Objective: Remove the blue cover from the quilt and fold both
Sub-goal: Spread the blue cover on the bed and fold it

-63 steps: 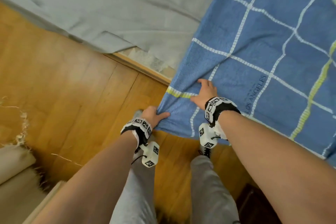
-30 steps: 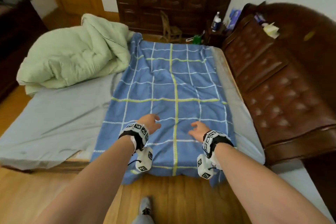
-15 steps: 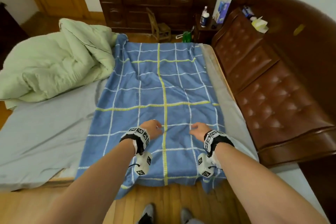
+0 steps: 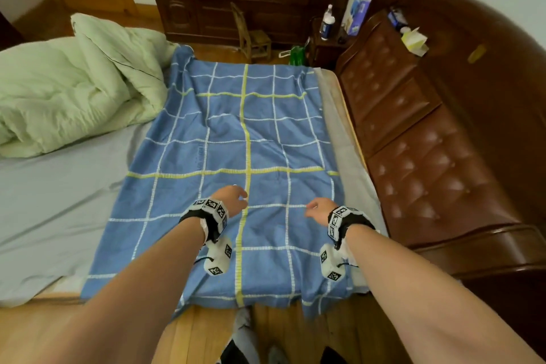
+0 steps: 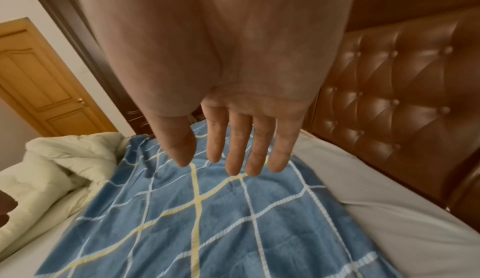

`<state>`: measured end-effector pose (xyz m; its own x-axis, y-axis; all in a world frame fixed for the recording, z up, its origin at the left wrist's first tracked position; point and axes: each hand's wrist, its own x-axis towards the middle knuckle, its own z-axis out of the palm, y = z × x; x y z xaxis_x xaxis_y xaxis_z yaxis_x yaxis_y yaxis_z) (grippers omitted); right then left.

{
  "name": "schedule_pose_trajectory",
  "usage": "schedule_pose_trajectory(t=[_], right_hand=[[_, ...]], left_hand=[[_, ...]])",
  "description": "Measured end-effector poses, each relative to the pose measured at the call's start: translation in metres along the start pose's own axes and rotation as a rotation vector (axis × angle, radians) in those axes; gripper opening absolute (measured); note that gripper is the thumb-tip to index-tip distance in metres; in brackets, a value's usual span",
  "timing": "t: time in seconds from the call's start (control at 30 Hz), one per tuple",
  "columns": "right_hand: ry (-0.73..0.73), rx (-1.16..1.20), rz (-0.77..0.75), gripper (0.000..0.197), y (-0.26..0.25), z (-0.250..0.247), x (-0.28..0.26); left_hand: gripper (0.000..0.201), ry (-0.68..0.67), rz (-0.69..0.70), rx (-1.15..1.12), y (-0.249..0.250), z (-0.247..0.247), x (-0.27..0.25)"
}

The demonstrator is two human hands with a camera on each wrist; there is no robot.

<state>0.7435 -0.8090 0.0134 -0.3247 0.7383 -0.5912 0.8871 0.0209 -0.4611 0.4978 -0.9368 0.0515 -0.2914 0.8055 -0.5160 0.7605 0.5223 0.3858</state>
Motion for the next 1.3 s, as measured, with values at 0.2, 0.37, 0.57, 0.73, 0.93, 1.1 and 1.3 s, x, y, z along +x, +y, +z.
schedule_pose_trajectory(t=[0.2,0.37,0.57,0.73,0.93,1.1,1.3], right_hand=[[0.038,-0.021,0.016,0.04,-0.006,-0.046,0.037],[0.075,0.047,0.002,0.038,-0.002,-0.091,0.075],[0.079,0.119,-0.086,0.04,0.014,-0.151,0.139],[0.047,0.174,-0.181,0.038,0.037,-0.217,0.196],[0.081,0.214,-0.202,0.035,0.051,-0.287,0.247],[0.075,0.248,-0.193,0.037,0.048,-0.313,0.293],[0.126,0.267,-0.133,0.036,0.012,-0.328,0.366]], left_hand=[[0.042,-0.015,0.052,-0.037,0.04,-0.027,0.06],[0.043,-0.054,0.068,0.023,0.079,-0.047,0.097],[0.039,0.013,0.017,0.11,0.153,-0.073,0.149],[0.037,0.032,-0.048,0.162,0.237,-0.093,0.191],[0.04,0.065,-0.026,0.213,0.315,-0.136,0.251],[0.037,0.086,-0.039,0.216,0.328,-0.158,0.315],[0.039,0.066,-0.02,0.292,0.305,-0.184,0.412]])
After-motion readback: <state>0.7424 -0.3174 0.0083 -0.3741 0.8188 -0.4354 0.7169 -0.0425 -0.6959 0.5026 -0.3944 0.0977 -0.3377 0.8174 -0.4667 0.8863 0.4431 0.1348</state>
